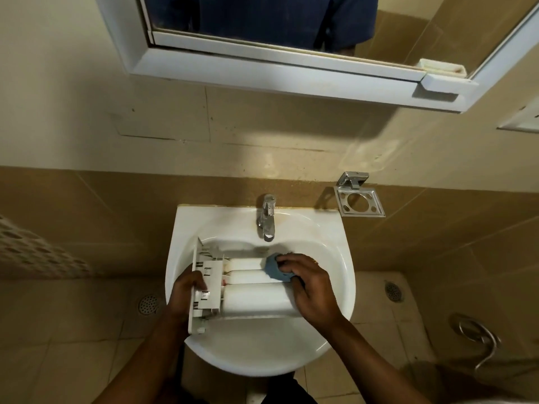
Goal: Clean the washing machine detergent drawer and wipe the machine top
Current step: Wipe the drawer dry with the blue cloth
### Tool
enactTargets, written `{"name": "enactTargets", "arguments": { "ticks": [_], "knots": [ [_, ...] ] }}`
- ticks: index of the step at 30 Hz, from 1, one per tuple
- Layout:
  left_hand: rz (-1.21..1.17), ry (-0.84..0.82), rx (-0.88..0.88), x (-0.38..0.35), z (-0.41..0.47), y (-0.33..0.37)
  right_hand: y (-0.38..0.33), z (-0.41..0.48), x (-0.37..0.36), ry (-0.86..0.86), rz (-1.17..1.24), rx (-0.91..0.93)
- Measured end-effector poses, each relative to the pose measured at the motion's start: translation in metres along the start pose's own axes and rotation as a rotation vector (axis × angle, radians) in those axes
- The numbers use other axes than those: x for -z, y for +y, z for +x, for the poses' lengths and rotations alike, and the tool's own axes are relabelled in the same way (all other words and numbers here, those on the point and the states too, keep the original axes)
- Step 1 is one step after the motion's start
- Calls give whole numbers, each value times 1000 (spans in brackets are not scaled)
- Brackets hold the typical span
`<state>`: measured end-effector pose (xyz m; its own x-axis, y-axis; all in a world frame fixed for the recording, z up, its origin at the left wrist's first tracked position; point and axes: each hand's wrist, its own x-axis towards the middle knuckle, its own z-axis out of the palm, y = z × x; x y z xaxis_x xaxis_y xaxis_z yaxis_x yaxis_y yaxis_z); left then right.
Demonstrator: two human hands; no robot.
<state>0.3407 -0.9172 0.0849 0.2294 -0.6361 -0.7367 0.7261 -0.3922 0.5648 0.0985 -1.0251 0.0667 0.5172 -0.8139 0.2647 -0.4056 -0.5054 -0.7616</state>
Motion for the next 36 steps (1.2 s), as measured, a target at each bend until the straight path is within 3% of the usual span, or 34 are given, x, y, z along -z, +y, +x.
{"name": "enactTargets", "arguments": {
  "ticks": [5, 8, 11, 13, 15, 21, 26, 31, 36],
  "knots": [
    [13, -11, 53, 9, -7, 2, 9, 5, 30, 150, 372, -438],
    [-16, -30, 101, 5, -9, 2, 32, 20, 44, 211, 185, -537],
    [-38, -33, 122, -4, -8, -1, 33, 22, 34, 119, 99, -514],
    [-57, -30, 98, -9, -6, -2, 20, 10, 23, 54, 22, -366],
    [-54, -22, 60, -11, -6, -2, 9, -4, 17, 60, -62, -241],
    [-1, -1, 67, -11, -6, -2, 7, -30, 21, 92, -91, -146],
    [6, 73, 94, -13, -3, -6, 22, -27, 45, 200, -15, -360],
    [-32, 121, 78, -17, 4, -6, 13, -19, 40, -45, -401, -210],
    [-14, 193, 162, -15, 2, -4, -9, -28, 8, 207, -421, -277]
  ]
}}
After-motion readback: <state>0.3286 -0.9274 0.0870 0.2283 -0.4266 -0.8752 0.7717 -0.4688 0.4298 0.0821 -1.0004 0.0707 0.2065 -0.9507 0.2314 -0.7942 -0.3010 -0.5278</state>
